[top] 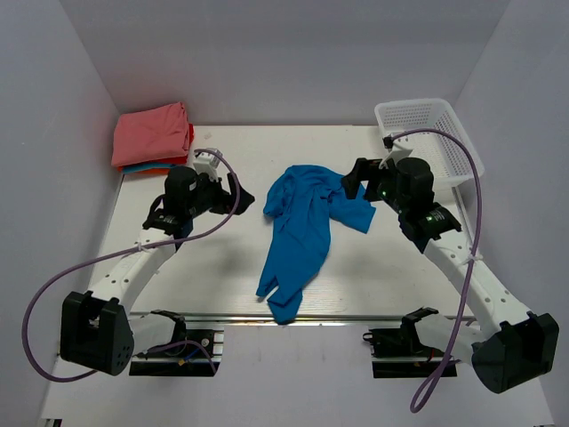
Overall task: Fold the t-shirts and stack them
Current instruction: Flatten out the tshirt
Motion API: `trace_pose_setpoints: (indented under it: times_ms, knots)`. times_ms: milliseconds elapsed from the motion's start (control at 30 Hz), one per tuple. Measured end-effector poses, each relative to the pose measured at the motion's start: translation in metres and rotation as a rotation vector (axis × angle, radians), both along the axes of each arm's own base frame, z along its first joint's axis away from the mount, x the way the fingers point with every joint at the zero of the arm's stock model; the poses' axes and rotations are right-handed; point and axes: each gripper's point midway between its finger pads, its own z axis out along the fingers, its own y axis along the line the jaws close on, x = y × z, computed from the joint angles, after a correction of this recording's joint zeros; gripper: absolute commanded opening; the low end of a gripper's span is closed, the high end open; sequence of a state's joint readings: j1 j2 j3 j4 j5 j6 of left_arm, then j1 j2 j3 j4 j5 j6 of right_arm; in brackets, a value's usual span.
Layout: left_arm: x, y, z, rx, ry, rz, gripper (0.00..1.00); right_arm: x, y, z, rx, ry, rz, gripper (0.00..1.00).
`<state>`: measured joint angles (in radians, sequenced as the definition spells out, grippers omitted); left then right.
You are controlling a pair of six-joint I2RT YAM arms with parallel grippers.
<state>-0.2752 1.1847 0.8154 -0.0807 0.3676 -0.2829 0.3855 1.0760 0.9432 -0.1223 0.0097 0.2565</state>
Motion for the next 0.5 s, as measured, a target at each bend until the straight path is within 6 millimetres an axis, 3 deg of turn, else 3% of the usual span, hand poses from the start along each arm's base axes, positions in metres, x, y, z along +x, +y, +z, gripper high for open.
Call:
trace_pose_setpoints:
  times_ms: [133, 233, 400, 500]
  knots:
    - [-0.001, 0.001, -0.005, 0.014, 0.001, -0.005, 1.0, 0.002, 0.002, 0.002, 0.01, -0.022, 0.008, 0.9]
    - [-0.001, 0.0, -0.01, 0.014, -0.001, -0.013, 1.0, 0.003, 0.004, -0.007, 0.006, -0.007, 0.016, 0.9]
    - [0.015, -0.006, -0.038, 0.031, 0.068, -0.016, 1.0, 0.016, 0.009, -0.042, -0.021, 0.084, 0.013, 0.9]
    - [0.031, -0.012, -0.061, 0.048, 0.136, -0.02, 1.0, 0.024, 0.004, -0.074, -0.046, 0.184, -0.028, 0.9]
